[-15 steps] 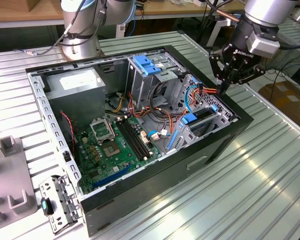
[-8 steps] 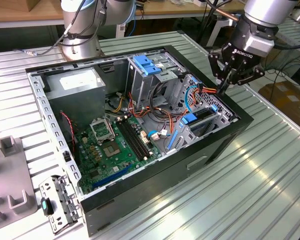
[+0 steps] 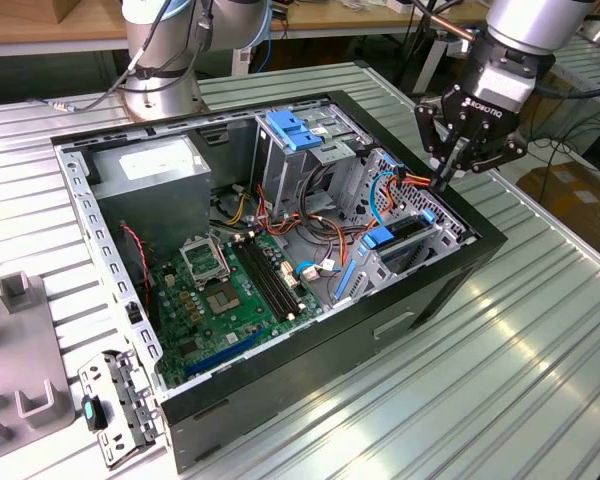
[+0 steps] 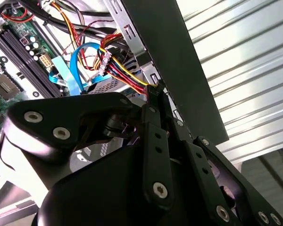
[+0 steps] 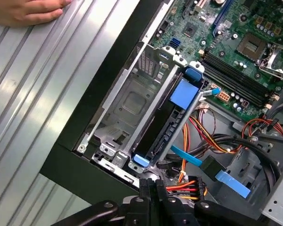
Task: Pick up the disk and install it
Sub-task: 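Insert the first disk wire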
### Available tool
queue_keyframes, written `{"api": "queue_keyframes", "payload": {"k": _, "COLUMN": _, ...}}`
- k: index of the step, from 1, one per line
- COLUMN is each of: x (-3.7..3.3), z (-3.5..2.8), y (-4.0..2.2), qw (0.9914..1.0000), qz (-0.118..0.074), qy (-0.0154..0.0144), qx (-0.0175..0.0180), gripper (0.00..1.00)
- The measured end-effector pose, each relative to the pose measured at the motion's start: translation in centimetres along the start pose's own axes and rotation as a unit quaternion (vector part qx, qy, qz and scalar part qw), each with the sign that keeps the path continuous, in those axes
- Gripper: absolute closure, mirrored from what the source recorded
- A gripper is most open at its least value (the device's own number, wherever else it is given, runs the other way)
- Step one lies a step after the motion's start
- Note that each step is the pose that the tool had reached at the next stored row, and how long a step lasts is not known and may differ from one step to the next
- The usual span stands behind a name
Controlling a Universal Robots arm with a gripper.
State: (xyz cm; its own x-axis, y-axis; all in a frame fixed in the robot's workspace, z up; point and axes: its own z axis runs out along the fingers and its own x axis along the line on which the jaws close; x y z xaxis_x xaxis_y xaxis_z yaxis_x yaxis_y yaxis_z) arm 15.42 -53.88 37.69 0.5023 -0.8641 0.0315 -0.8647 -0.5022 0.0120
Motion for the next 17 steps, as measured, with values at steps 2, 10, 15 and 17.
{"api": "queue_keyframes", "payload": {"k": 2, "x": -0.09, "z": 0.02, "y": 0.14, "qw": 0.99991, "qz": 0.013, "qy": -0.0001, "qx": -0.0004, "gripper": 0.84}}
{"api": "queue_keyframes", "payload": {"k": 10, "x": -0.62, "z": 0.11, "y": 1.05, "qw": 0.99905, "qz": 0.044, "qy": -0.0005, "qx": -0.0014, "gripper": 0.84}}
{"api": "queue_keyframes", "payload": {"k": 15, "x": -0.73, "z": 0.14, "y": 1.24, "qw": 0.99736, "qz": 0.073, "qy": -0.0009, "qx": -0.0023, "gripper": 0.84}}
{"api": "queue_keyframes", "payload": {"k": 17, "x": -0.79, "z": 0.15, "y": 1.33, "qw": 0.99651, "qz": 0.083, "qy": -0.0010, "qx": -0.0026, "gripper": 0.84}}
